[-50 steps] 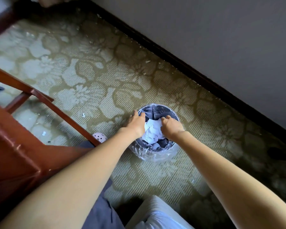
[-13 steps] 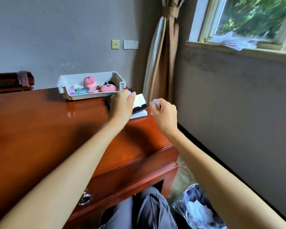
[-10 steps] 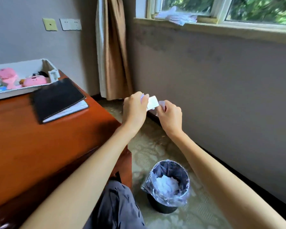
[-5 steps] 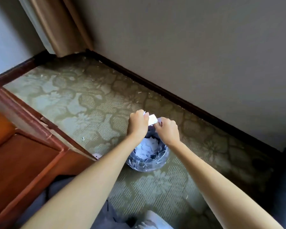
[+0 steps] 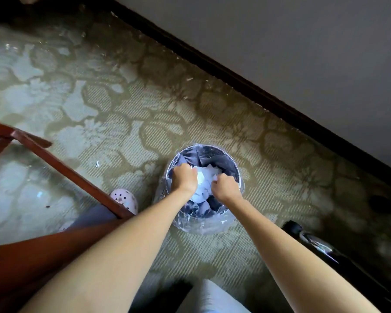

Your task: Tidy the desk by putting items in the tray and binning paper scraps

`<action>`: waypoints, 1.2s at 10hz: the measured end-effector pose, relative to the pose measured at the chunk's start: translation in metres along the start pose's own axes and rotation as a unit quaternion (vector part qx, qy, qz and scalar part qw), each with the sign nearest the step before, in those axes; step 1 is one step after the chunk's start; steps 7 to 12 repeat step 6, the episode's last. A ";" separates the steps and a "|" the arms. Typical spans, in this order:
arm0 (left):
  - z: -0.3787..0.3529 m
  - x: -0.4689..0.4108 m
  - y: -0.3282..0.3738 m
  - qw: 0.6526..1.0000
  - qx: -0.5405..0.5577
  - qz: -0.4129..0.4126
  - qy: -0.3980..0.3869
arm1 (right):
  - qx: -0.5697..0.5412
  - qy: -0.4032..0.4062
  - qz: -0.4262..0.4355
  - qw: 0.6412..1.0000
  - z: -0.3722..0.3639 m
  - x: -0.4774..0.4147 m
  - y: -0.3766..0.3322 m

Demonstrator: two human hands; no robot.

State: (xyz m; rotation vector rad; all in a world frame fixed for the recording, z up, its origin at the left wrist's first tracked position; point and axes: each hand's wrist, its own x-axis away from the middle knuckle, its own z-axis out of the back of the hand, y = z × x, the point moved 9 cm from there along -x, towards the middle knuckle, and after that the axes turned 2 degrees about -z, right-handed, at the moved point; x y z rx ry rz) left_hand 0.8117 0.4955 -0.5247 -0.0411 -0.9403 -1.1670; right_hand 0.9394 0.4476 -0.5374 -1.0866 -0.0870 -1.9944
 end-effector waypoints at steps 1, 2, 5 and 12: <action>-0.012 -0.027 -0.014 0.999 0.025 0.035 -0.010 | 0.011 -0.023 -0.018 1.000 -0.013 -0.022 0.002; -0.026 -0.050 -0.025 0.996 0.059 0.072 -0.015 | 0.017 -0.034 -0.022 0.999 -0.019 -0.039 0.001; -0.035 -0.062 -0.029 0.993 0.082 0.062 -0.057 | -0.016 -0.028 -0.002 0.999 -0.024 -0.050 -0.009; -0.034 -0.058 -0.044 0.989 0.092 0.078 -0.090 | -0.002 -0.035 -0.007 0.999 -0.025 -0.043 -0.006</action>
